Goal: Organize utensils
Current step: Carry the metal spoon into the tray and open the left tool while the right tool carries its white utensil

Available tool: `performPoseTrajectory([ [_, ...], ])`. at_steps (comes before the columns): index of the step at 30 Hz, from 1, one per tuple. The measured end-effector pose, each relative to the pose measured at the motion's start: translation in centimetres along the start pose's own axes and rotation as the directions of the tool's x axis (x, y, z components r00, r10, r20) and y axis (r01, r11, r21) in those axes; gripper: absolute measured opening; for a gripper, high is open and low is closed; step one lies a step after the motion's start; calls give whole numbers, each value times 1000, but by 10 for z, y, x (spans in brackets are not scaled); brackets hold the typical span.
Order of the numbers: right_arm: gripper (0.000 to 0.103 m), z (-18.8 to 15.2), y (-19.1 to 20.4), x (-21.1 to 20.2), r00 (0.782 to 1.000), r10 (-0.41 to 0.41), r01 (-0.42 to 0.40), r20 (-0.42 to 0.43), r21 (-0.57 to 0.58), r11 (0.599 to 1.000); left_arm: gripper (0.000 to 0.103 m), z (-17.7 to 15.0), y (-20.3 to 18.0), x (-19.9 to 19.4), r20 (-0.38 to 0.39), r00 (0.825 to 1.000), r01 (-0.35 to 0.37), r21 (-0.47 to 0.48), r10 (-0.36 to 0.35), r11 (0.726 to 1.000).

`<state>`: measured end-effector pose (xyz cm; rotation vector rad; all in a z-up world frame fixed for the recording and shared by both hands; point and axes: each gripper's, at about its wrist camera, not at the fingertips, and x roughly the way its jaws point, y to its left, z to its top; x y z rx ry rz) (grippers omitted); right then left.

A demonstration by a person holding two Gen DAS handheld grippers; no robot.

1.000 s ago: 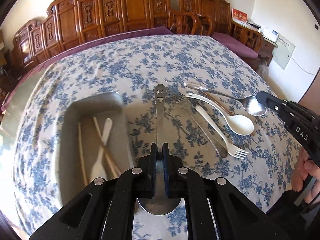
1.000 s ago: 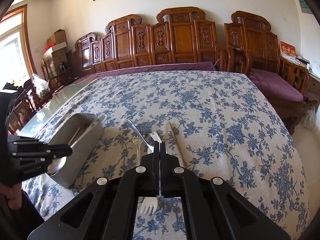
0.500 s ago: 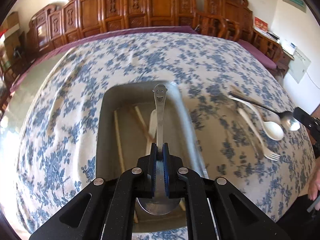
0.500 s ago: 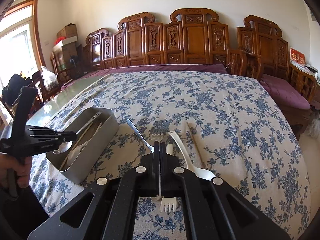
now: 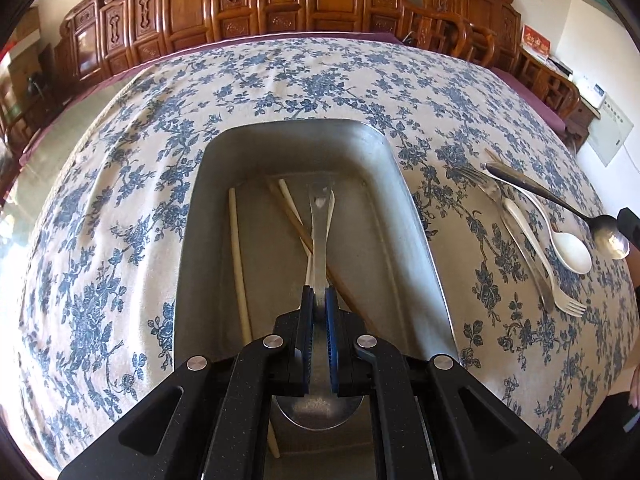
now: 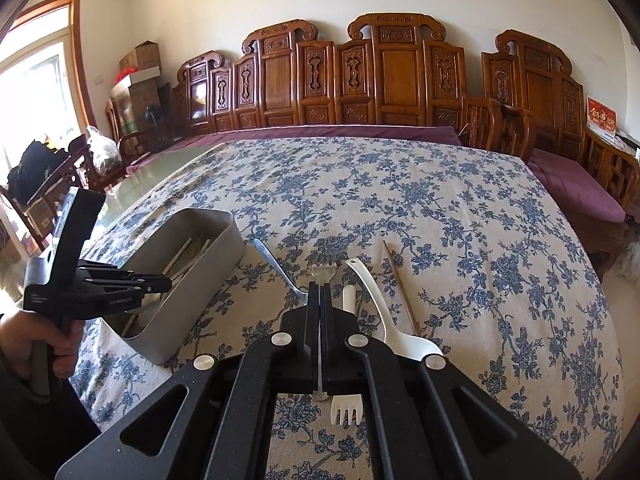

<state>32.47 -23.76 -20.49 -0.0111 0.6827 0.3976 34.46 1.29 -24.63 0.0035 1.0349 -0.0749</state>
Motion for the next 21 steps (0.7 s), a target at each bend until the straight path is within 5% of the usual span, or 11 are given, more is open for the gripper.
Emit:
performPoseTrajectory([
  [11, 1, 1, 6, -5, 1000, -7, 7, 0, 9, 1000, 6, 3, 7, -17, 40, 999, 29, -21, -28, 999],
  [21, 1, 24, 49, 1, 1000, 12, -12, 12, -42, 999, 7, 7, 29, -53, 126, 992, 32, -28, -28, 999],
])
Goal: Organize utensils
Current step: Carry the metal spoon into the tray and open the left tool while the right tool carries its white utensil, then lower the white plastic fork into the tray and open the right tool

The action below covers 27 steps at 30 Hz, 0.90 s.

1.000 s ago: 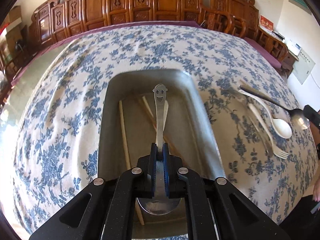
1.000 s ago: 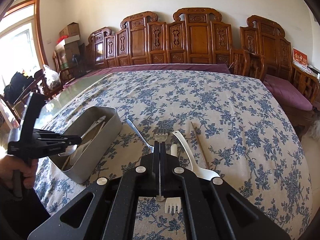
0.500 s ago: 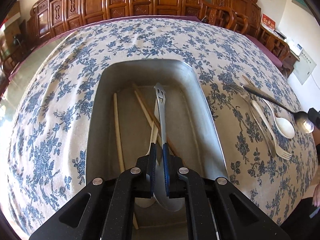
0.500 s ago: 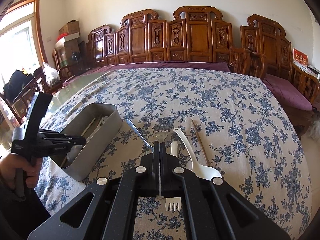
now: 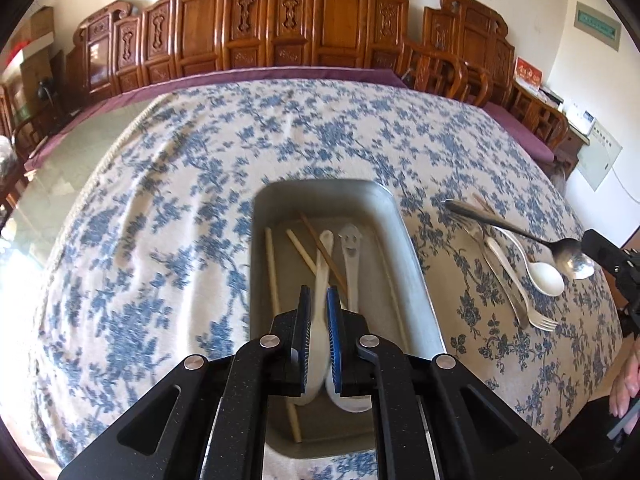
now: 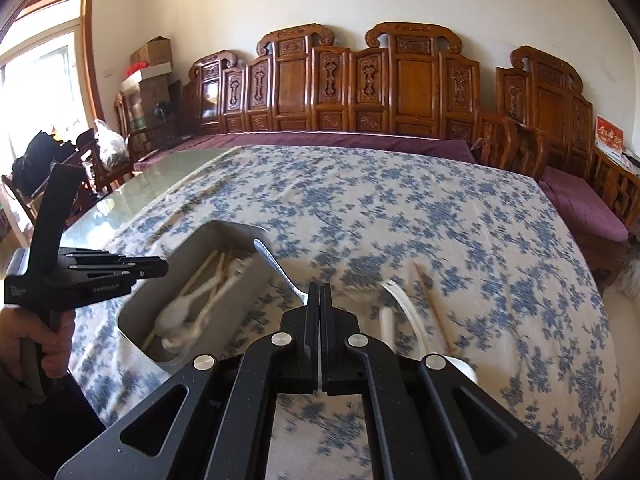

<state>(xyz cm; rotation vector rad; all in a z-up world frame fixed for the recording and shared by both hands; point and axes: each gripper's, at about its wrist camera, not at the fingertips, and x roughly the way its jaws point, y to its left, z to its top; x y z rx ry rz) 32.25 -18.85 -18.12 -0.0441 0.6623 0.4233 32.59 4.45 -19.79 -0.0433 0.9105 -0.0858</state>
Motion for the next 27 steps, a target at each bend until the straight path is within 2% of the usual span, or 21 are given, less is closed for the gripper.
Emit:
performPoseTrajectory([
  [8, 1, 21, 55, 37, 999, 31, -32, -27, -44, 999, 7, 5, 24, -14, 38, 999, -8, -24, 9, 1000],
  [16, 1, 23, 98, 86, 995, -30, 20, -92, -110, 994, 7, 8, 43, -19, 48, 999, -2, -58, 5, 998],
  [23, 1, 28, 116, 110, 989, -94, 77, -114, -145, 986, 7, 8, 48, -21, 53, 999, 0, -69, 4, 998],
  [27, 1, 25, 123, 116, 988, -77, 59, -133, -133, 989, 7, 8, 49, -21, 53, 999, 0, -71, 4, 997],
])
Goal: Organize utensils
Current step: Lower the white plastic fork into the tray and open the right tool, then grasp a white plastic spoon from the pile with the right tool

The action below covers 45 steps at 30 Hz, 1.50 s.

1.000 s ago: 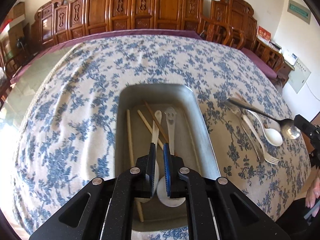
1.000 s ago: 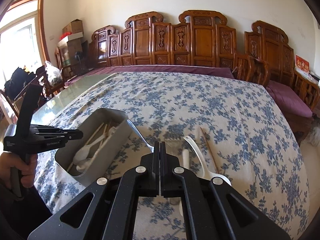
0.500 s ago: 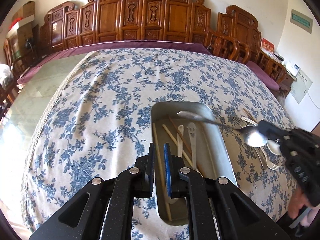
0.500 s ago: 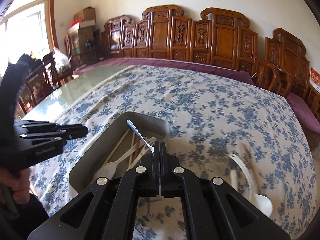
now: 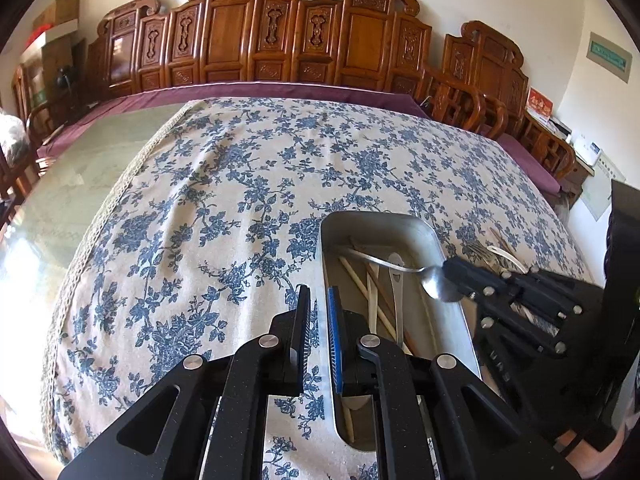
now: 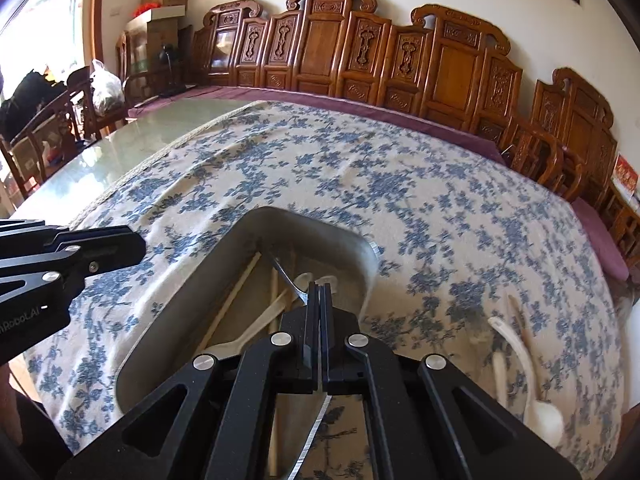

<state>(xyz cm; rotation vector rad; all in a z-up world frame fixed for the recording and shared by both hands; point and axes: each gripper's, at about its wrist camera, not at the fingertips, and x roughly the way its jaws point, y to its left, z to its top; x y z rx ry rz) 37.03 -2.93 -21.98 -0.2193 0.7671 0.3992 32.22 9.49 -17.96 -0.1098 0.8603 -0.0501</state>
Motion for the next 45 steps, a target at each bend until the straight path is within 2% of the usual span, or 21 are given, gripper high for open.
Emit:
performPoseTrajectory([
  [5, 2, -9, 7, -1, 999, 44, -44, -8, 15, 999, 7, 0, 1, 0, 3, 1000, 0, 2, 0, 1000],
  [12, 3, -24, 15, -7, 983, 181, -179, -34, 59, 982, 7, 0, 1, -1, 3, 1000, -2, -1, 2, 1000],
  [17, 4, -34, 16, -4, 974, 223, -219, -50, 70, 973, 7, 0, 1, -1, 3, 1000, 2, 2, -2, 1000],
  [23, 4, -35, -2, -21, 971, 239, -239, 7, 81, 968, 8, 0, -5, 0, 0, 1000, 9, 12, -9, 1000],
  [28, 4, -36, -32, -49, 977, 205, -209, 60, 63, 976, 9, -2, -18, 0, 1, 1000, 24, 31, -24, 999],
  [29, 4, -38, -39, -54, 979, 192, -195, 66, 57, 979, 16, -3, -21, 0, 2, 1000, 29, 38, -29, 999],
  [31, 4, -42, -56, -65, 985, 157, -161, 73, 44, 986, 23, -4, -28, -3, 5, 999, 36, 50, -36, 998],
  [33, 4, -48, -74, -75, 991, 108, -110, 75, 34, 993, 25, -6, -37, -8, 16, 998, 52, 67, -53, 996],
  [37, 4, -59, -110, -88, 996, 36, -38, 82, 31, 999, 37, -9, -55, -18, 32, 996, 81, 96, -85, 992],
  [39, 4, -64, -125, -93, 996, 10, -13, 84, 32, 999, 39, -11, -64, -21, 36, 994, 97, 106, -101, 990],
  [43, 4, -76, -159, -96, 997, -45, 43, 70, 38, 998, 50, -15, -79, -23, 39, 991, 123, 123, -128, 985],
  [44, 5, -78, -165, -95, 996, -54, 51, 65, 41, 998, 51, -16, -83, -23, 38, 990, 127, 127, -133, 984],
  [45, 12, -81, -170, -95, 996, -62, 60, 60, 46, 997, 52, -17, -88, -22, 35, 990, 131, 135, -137, 982],
])
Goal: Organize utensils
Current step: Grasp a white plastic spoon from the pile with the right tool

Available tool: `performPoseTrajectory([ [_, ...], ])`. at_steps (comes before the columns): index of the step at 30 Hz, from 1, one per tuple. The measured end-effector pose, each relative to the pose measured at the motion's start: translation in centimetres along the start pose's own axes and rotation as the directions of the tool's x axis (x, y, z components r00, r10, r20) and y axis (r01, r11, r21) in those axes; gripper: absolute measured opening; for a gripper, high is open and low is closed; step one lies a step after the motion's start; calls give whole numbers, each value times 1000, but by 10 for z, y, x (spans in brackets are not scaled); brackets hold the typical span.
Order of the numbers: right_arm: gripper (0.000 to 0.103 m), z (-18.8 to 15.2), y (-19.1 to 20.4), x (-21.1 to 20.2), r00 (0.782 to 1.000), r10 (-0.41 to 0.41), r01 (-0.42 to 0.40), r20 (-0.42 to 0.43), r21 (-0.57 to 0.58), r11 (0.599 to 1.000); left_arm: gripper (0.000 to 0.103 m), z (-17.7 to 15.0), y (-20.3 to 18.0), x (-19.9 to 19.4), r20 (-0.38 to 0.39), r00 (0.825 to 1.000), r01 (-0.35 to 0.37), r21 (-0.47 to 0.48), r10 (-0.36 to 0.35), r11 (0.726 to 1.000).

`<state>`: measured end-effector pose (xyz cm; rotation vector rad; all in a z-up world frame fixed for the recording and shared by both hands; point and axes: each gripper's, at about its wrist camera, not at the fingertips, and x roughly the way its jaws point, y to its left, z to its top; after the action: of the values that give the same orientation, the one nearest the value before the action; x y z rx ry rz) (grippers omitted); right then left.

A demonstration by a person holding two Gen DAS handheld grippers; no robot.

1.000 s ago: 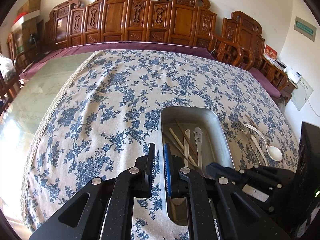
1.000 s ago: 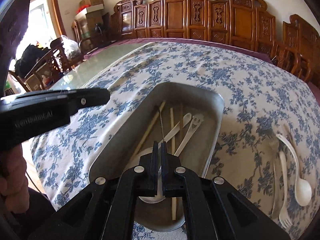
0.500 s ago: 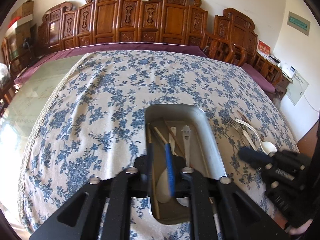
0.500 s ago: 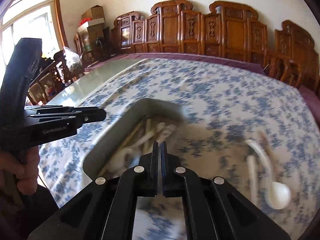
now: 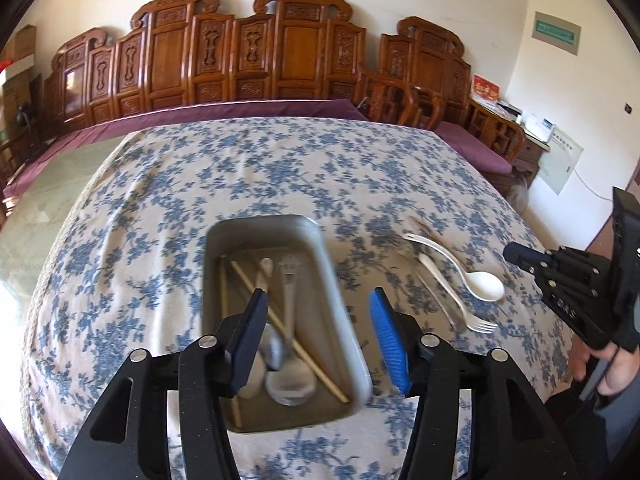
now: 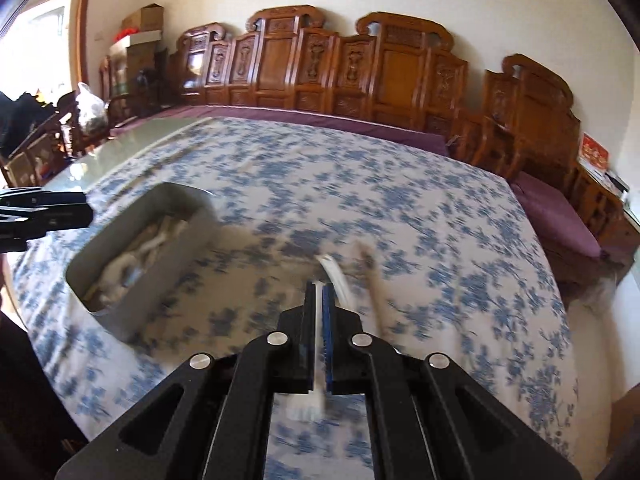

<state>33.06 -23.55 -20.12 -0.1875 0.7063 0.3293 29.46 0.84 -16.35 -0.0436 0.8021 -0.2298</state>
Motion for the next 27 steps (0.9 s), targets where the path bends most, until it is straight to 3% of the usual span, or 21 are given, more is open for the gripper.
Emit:
performPoseTrajectory([
  [3, 20, -11, -17, 5, 1000, -12, 13, -11, 41, 999, 52, -3, -12, 3, -7, 1000, 9, 18, -9, 1000],
  [7, 20, -22, -23, 21, 999, 0, 3, -41, 67, 998, 52, -6, -24, 7, -19, 1000, 15, 28, -14, 1000],
  [10, 20, -26, -22, 35, 997, 17, -12, -76, 58, 998, 62, -10, -32, 10, -23, 1000, 13, 35, -13, 999],
  [16, 20, -22, -25, 63, 990, 77, -67, -116, 85, 994, 66, -14, -48, 22, -42, 999, 9, 52, -6, 999],
  [27, 20, -16, -33, 99, 979, 107, -94, -172, 85, 992, 67, -22, -72, 46, -98, 995, -18, 90, 27, 996],
])
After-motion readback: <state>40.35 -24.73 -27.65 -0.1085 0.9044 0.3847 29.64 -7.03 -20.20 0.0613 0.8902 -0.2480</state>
